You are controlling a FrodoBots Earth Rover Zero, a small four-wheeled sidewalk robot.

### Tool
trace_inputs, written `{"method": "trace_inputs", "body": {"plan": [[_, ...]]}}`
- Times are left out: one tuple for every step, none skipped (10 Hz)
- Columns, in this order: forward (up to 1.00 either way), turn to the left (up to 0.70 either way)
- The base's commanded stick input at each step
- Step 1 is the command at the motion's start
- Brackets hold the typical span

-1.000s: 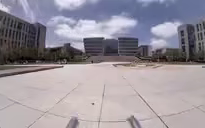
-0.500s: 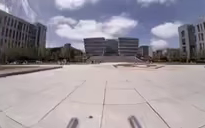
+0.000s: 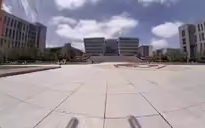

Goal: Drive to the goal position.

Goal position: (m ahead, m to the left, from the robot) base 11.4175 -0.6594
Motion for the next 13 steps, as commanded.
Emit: {"method": "trace_inputs", "body": {"plan": [[0.70, 0.00], [0.70, 0.00], [0.70, 0.00], [0.70, 0.00], [0.70, 0.00], [0.70, 0.00], [0.70, 0.00], [0.70, 0.00], [0.70, 0.00], [0.70, 0.00], [0.70, 0.00], [0.70, 0.00], [0.70, 0.00]]}}
